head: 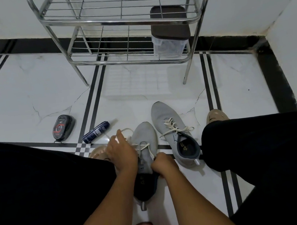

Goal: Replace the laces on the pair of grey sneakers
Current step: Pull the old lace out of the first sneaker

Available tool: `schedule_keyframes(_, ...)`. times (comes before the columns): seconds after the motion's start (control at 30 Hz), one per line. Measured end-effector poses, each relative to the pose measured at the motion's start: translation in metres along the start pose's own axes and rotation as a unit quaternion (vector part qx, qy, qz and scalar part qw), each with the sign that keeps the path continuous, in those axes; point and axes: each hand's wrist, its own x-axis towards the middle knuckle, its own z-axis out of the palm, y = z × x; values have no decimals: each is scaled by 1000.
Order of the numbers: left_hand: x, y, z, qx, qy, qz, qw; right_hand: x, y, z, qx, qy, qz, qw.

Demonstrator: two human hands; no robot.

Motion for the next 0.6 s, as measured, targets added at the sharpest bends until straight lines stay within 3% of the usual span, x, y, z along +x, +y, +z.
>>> schedule_keyframes(0.1, -11, -15, 5, 71, 23, 20, 997, 3, -10, -11, 32, 55, -35, 997)
schedule_keyframes(0.2, -19, -10, 1, 92, -78, 85, 989, 10, -23, -22, 23, 132, -116, 984)
schedule_keyframes(0.3, -21, -8, 0, 37, -160, 60, 985, 16, -33, -24, -85, 112, -195, 971)
schedule_keyframes(0.5, -9, -13, 3, -16, -170, 13, 985, 26, -34, -3, -214, 95, -247, 940)
schedule_keyframes(0.6, -7, -15, 5, -37, -179, -28, 983, 32, -34, 1, -170, 79, -222, 957)
